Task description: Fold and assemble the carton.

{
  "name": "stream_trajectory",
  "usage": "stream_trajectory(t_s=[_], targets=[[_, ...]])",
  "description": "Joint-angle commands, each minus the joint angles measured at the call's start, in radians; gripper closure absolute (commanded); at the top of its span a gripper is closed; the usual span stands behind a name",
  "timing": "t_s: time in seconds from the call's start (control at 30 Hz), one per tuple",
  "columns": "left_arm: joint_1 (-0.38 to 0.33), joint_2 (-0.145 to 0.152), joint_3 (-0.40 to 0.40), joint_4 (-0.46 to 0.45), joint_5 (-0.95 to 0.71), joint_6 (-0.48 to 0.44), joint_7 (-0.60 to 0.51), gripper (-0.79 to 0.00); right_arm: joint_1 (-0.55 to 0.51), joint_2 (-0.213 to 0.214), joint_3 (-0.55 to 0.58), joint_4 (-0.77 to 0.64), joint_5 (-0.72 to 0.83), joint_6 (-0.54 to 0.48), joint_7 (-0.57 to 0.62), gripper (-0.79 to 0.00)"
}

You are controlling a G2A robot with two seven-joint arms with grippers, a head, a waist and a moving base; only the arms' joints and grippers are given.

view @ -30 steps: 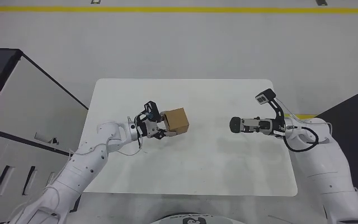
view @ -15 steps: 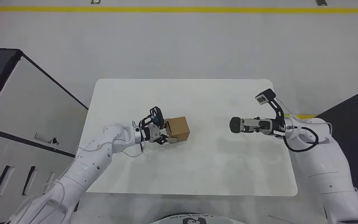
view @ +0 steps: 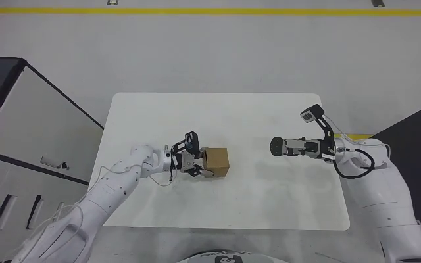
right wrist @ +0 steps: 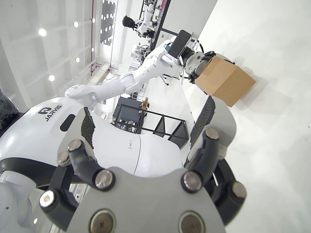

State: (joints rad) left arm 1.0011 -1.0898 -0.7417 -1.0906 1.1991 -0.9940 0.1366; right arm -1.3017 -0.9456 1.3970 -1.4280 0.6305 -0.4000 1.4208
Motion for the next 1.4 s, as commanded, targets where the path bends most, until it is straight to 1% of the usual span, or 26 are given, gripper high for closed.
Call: stream_trajectory(t_s=[0.0,0.17,0.23,0.3,0.43,0.57,0.73,1.0,1.2,1.3,1.33,1.37], targets=[[-0.009,-0.004,0.006,0.017,0.022,0.022,0.002,0.000,0.000,0.000,0.000,0.000,0.000,0.000,0.000,-0.785],[-0.008,-0.004,0.006,0.016,0.022,0.028,0.001,0.000,0.000,0.000,0.000,0.000,0.000,0.000,0.000,-0.785],[0.001,-0.003,0.003,-0.011,0.040,0.045,0.011,0.000,0.000,0.000,0.000,0.000,0.000,0.000,0.000,-0.785],[0.000,-0.003,0.000,-0.001,0.052,0.059,0.007,0.000,0.000,0.000,0.000,0.000,0.000,0.000,0.000,-0.785],[-0.009,-0.012,0.007,0.015,0.049,0.048,0.048,0.000,0.000,0.000,0.000,0.000,0.000,0.000,0.000,-0.785],[-0.027,-0.025,0.020,0.045,0.081,0.078,0.095,0.000,0.000,0.000,0.000,0.000,0.000,0.000,0.000,-0.785],[-0.058,-0.045,0.054,0.100,0.139,0.083,0.146,0.000,0.000,0.000,0.000,0.000,0.000,0.000,0.000,-0.785],[-0.095,-0.077,0.092,0.184,0.171,0.090,0.226,0.000,0.000,0.000,0.000,0.000,0.000,0.000,0.000,-0.785],[-0.113,-0.099,0.111,0.241,0.173,0.100,0.258,0.000,0.000,0.000,0.000,0.000,0.000,0.000,0.000,-0.785],[-0.119,-0.110,0.121,0.266,0.175,0.104,0.266,-0.037,0.000,0.000,0.000,0.000,0.000,0.000,0.000,-0.785],[-0.121,-0.113,0.123,0.275,0.174,0.106,0.269,-0.120,0.000,0.000,0.000,0.000,0.000,0.000,0.000,-0.785],[-0.123,-0.117,0.126,0.284,0.174,0.105,0.270,-0.145,0.000,0.000,0.000,0.000,0.000,0.000,0.000,-0.785]])
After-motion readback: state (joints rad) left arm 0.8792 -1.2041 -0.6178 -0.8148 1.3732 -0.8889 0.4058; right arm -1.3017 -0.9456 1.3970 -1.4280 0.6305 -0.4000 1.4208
